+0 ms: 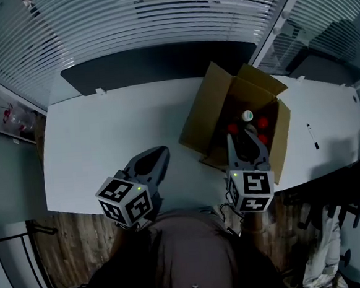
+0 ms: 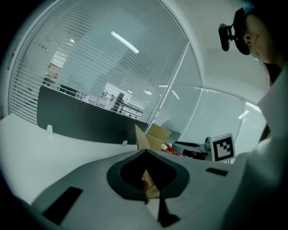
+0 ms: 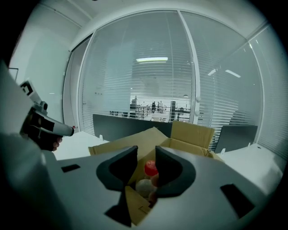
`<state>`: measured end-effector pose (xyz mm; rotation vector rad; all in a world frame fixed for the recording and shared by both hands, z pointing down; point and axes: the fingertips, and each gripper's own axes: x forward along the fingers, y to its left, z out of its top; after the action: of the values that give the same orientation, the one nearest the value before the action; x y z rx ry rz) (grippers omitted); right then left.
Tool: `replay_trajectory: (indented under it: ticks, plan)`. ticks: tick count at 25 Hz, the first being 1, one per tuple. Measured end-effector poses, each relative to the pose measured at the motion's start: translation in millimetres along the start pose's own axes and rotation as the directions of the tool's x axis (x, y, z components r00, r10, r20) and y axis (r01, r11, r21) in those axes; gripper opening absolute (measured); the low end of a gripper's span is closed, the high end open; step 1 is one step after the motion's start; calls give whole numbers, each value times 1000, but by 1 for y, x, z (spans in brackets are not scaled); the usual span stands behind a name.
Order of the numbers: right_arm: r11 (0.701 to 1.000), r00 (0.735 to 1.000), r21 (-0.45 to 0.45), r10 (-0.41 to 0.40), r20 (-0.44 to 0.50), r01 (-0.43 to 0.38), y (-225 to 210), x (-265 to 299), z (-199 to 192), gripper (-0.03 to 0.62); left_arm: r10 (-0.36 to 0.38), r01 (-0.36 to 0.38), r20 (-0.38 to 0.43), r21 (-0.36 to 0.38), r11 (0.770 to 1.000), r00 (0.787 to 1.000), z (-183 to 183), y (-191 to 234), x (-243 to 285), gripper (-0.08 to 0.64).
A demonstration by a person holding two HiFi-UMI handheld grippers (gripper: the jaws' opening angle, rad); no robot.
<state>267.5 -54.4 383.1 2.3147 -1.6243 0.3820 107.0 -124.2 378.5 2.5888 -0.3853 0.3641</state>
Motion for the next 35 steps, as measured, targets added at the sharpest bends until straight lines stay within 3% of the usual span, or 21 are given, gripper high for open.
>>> replay_trajectory:
  ticks: [15,23,35]
  plan:
    - [999,989,24,41,-139,-38,-10,33,-29,170,-18,18,-56,-10,1000,998,1,9,35,8]
    - [997,964,32,76,-253,-70,-7,46,-49,187,-18,16,-82,-27,1000,996,-3,17,45,8]
    - [990,942,111,116,-315,-85,-8,59,-67,188,-22,17,-108,-45,999,994,-7,23,56,8]
